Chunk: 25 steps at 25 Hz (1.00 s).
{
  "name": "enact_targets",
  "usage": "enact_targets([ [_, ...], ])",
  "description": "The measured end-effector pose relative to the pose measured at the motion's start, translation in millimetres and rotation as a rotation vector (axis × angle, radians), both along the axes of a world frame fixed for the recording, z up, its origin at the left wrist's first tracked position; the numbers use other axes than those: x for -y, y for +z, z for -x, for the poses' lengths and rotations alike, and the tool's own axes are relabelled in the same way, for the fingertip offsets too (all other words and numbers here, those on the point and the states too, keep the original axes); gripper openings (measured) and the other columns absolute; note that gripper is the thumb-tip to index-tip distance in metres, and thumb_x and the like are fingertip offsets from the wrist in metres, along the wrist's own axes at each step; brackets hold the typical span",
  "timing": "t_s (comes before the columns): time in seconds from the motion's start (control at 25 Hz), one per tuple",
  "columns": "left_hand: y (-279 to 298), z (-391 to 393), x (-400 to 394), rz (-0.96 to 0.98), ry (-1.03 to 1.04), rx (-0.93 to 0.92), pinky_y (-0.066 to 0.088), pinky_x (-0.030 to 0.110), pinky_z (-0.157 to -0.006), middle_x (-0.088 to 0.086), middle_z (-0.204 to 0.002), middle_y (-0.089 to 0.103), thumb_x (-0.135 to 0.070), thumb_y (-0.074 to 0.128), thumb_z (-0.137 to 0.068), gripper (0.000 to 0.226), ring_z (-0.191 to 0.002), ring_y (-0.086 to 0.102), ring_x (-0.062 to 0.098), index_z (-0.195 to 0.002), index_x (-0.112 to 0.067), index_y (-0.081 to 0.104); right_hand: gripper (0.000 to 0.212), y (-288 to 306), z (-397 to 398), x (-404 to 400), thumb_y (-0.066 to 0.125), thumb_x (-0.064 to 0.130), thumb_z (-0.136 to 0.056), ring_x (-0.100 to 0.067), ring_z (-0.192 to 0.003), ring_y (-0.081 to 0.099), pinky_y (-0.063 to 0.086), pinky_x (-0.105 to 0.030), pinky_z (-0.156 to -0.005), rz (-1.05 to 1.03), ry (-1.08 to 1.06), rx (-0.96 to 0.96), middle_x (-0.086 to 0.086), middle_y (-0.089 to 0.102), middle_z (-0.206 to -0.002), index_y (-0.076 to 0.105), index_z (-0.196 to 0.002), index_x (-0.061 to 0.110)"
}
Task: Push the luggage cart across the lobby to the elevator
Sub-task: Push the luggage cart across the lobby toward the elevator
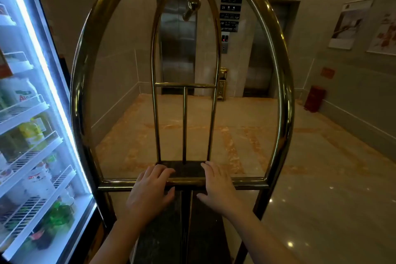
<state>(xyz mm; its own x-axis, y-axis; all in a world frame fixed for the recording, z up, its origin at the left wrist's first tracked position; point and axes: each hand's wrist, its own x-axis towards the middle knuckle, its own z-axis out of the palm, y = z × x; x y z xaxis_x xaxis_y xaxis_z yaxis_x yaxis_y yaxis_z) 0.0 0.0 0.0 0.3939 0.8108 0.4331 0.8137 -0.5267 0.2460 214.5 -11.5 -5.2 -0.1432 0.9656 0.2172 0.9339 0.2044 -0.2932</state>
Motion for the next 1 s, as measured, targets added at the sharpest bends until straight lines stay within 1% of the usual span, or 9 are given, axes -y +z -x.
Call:
enact_targets([
  [0.32,-10,0,-18,0.019,0.01,-0.029,0.04,0.04,-0.104,-0.007,-0.125,0.051,-0.037,0.066,-0.083,0.05,-0.118,0.046,0.012,-0.129,-0.028,0.048,0.086,-3,-4,-15,0.071,0.031,-0.086,-0.02,-0.144,0.01,0.006,-0.038,-0.116,0.018,0.016,0.03,-0.003,0.018,-0.158,0.017,-0.15,0.017],
  [0.48,-18,-2,-29,0.11,0.01,-0.058,0.038,0.041,-0.108,-0.01,-0.128,0.047,-0.041,0.065,-0.084,0.054,-0.121,0.041,0.009,-0.133,-0.032,0.044,0.087,-12,-9,-25,0.073,0.031,-0.084,-0.022,-0.144,0.01,0.009,-0.039,-0.116,0.09,0.026,0.049,-0.004,0.02,-0.157,0.018,-0.15,0.017],
  [0.56,-22,-6,-33,0.16,0.01,-0.075,0.033,0.039,-0.11,-0.012,-0.13,0.044,-0.042,0.065,-0.084,0.057,-0.123,0.038,0.009,-0.134,-0.033,0.041,0.087,-17,-10,-31,0.074,0.03,-0.082,-0.023,-0.143,0.014,0.012,-0.041,-0.115,0.138,0.027,0.081,-0.004,0.024,-0.155,0.02,-0.149,0.018],
  [0.6,-24,-8,-34,0.172,0.014,-0.093,0.031,0.038,-0.11,-0.012,-0.131,0.043,-0.042,0.065,-0.083,0.058,-0.124,0.038,0.009,-0.135,-0.034,0.04,0.084,-18,-9,-32,0.075,0.029,-0.081,-0.024,-0.141,0.02,0.016,-0.042,-0.114,0.147,0.03,0.108,-0.004,0.029,-0.152,0.024,-0.148,0.019],
  [0.68,-29,-11,-37,0.163,0.038,-0.148,0.03,0.037,-0.109,-0.012,-0.129,0.047,-0.043,0.065,-0.083,0.056,-0.123,0.041,0.01,-0.133,-0.035,0.041,0.067,-19,-8,-35,0.073,0.024,-0.081,-0.024,-0.129,0.038,0.03,-0.044,-0.106,0.123,0.038,0.184,-0.003,0.045,-0.138,0.039,-0.138,0.021],
  [0.72,-30,-12,-39,0.161,0.057,-0.183,0.031,0.037,-0.107,-0.012,-0.126,0.05,-0.043,0.065,-0.083,0.053,-0.12,0.045,0.011,-0.131,-0.035,0.043,0.054,-17,-9,-36,0.072,0.022,-0.082,-0.023,-0.12,0.047,0.038,-0.042,-0.099,0.105,0.055,0.218,-0.003,0.053,-0.127,0.046,-0.13,0.022],
  [0.8,-27,-15,-42,0.172,0.101,-0.233,0.035,0.034,-0.101,-0.012,-0.116,0.058,-0.041,0.064,-0.085,0.041,-0.11,0.052,0.011,-0.123,-0.036,0.048,0.034,-12,-15,-39,0.07,0.02,-0.084,-0.021,-0.1,0.058,0.047,-0.038,-0.082,0.065,0.126,0.257,-0.001,0.062,-0.107,0.052,-0.114,0.023],
  [0.88,-23,-19,-46,0.175,0.14,-0.253,0.041,0.031,-0.092,-0.01,-0.105,0.063,-0.04,0.063,-0.086,0.028,-0.098,0.058,0.01,-0.113,-0.034,0.055,0.026,-7,-23,-44,0.069,0.021,-0.085,-0.018,-0.084,0.062,0.048,-0.034,-0.069,0.031,0.216,0.294,0.0,0.065,-0.093,0.053,-0.105,0.023],
  [1.0,-21,-24,-52,0.174,0.165,-0.285,0.045,0.027,-0.083,-0.009,-0.095,0.066,-0.04,0.062,-0.088,0.019,-0.087,0.06,0.009,-0.105,-0.032,0.059,0.025,-7,-29,-51,0.069,0.022,-0.085,-0.019,-0.076,0.064,0.048,-0.033,-0.063,-0.002,0.276,0.343,-0.001,0.067,-0.087,0.053,-0.104,0.021],
])
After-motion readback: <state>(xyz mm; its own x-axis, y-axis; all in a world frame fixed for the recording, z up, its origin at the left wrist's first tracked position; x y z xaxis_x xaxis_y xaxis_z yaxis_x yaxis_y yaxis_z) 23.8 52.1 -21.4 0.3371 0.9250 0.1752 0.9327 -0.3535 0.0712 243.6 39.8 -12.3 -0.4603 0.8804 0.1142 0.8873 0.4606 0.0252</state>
